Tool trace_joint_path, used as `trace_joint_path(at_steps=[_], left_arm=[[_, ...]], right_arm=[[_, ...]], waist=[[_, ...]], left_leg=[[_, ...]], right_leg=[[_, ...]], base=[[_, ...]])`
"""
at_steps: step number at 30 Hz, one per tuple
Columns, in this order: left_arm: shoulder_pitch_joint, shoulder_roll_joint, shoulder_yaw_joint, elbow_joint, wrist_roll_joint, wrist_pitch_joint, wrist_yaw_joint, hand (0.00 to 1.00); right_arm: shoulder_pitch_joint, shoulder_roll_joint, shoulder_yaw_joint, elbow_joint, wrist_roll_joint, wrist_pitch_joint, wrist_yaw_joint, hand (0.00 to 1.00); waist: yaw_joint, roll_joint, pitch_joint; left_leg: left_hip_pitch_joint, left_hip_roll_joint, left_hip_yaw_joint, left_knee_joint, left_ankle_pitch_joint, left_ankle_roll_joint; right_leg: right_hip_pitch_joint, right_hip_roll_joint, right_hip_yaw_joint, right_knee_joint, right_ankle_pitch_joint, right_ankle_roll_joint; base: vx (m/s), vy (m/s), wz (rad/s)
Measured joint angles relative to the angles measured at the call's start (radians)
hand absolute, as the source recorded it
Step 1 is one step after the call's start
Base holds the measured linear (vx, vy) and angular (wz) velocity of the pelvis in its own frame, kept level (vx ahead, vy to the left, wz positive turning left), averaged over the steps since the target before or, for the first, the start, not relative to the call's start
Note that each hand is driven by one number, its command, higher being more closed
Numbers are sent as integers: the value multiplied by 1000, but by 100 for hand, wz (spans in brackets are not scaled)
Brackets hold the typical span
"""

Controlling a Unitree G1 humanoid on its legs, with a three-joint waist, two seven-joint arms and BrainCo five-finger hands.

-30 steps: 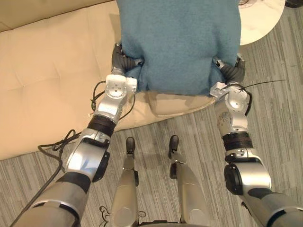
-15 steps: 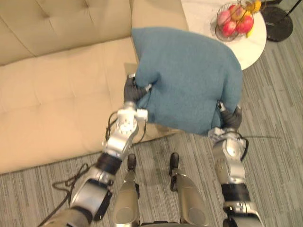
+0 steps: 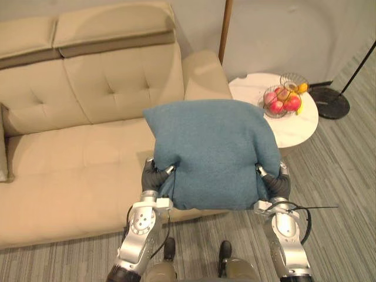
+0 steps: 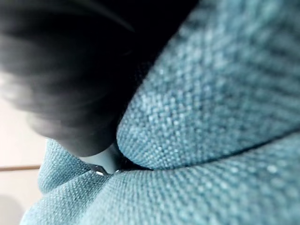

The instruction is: Pick up cushions and gather them together orderly.

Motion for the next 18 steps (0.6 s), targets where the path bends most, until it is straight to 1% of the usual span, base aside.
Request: trace_joint_path(at_steps=[2, 3, 5, 6, 7, 8, 9, 10, 11, 12, 13, 14, 15, 16, 17, 18], left_arm=[[38, 0, 0, -17, 0, 0, 0, 100], [53, 0, 0, -18, 0, 0, 0, 100], [56, 0, 0, -18, -2, -1, -1, 100], [56, 0, 0, -18, -10, -3, -4, 100], [56, 0, 0, -18, -10, -4, -6, 100], [56, -1, -3, -18, -17, -8, -9, 100], [56, -1, -5, -18, -20, -8, -15, 100], [56, -2, -7, -18, -20, -8, -16, 100], [56, -1, -10, -15, -29, -8, -17, 100], [55, -3, -15, -10, -39, -8, -17, 100], [55, -5, -17, -7, -39, -8, -17, 100], [52, -11, -25, 7, -39, -10, -18, 100], [52, -14, -32, 18, -42, -10, -18, 100], [52, -18, -39, 26, -58, -10, -18, 100], [50, -18, -42, 26, -61, -11, -18, 100], [49, -18, -44, 26, -66, -11, -18, 100]], right_arm=[[31, -1, 16, -12, -34, -1, 0, 100], [39, -2, 21, -12, -35, 0, 0, 100], [41, -3, 22, -12, -37, 0, 0, 100], [43, -5, 22, -12, -37, -2, 0, 100], [42, -7, 22, -12, -37, -5, -1, 100], [43, -20, 22, -10, -37, -11, -3, 100], [42, -35, 22, -7, -37, -11, -8, 100], [41, -38, 22, -6, -37, -11, -11, 100], [34, -37, 22, 3, -38, -9, -22, 100], [32, -37, 20, 3, -52, -8, -32, 100], [31, -39, 19, 3, -59, -8, -36, 100], [25, -44, 11, 4, -73, -8, -46, 100], [14, -49, 11, 4, -73, -6, -54, 100], [-13, -62, 10, 5, -75, -5, -72, 100], [-24, -64, 7, 7, -76, -5, -77, 100], [-34, -63, 6, 15, -76, -4, -82, 100]], waist=[[0, 0, -17], [1, 2, -42], [2, 4, -45], [3, 5, -46], [2, 6, -46], [-1, 13, -45], [2, 19, -44], [2, 21, -43], [6, 22, -42], [5, 22, -41], [1, 22, -41], [0, 20, -39], [-1, 16, -37], [-4, 17, -38], [-6, 19, -39], [-6, 19, -39]], left_leg=[[18, -3, -11, 11, -8, 0], [14, -3, -15, 17, -10, -1], [3, -6, -37, 48, -23, -2], [-35, -9, -56, 120, -53, -5], [-58, -12, -68, 155, -67, -7], [-118, -14, -100, 251, -101, -12], [-160, -15, -111, 295, -106, -15], [-167, -11, -102, 293, -108, -10], [-177, 11, -56, 278, -127, 35], [-191, 45, 33, 272, -125, 68], [-195, 60, 60, 272, -124, 73], [-201, 89, 138, 273, -120, 81], [-207, 103, 192, 276, -119, 82], [-221, 105, 245, 281, -116, 86], [-229, 104, 258, 287, -110, 76], [-231, 97, 267, 292, -86, 49]], right_leg=[[32, -1, -5, -8, 0, 0], [35, -1, -10, -11, 0, 0], [58, -2, -30, -15, -2, 1], [64, -2, -49, -12, -10, 1], [64, -2, -57, -7, -15, 0], [62, 2, -91, 2, -16, -8], [63, 7, -126, 2, -18, -12], [65, 8, -138, 0, -17, -15], [70, 7, -166, -10, -11, -20], [86, 1, -210, -28, 0, -21], [89, -5, -223, -31, 3, -23], [92, -19, -251, -34, 5, -21], [91, -31, -265, -36, 6, -19], [82, -61, -269, -38, -3, -13], [78, -75, -268, -37, 1, 1], [78, -90, -263, -38, 3, 19]], base=[[18, 11, 10], [9, 2, 10], [-29, -10, 29], [-61, -17, 43], [-87, -22, 60], [-73, -18, 73], [-85, -20, 75], [-91, -6, 68], [-90, -17, 75], [-74, -10, 79], [-51, 20, 78], [-22, 65, 52], [-19, 172, 58], [8, 215, 42], [22, 235, 29], [54, 225, 4]])
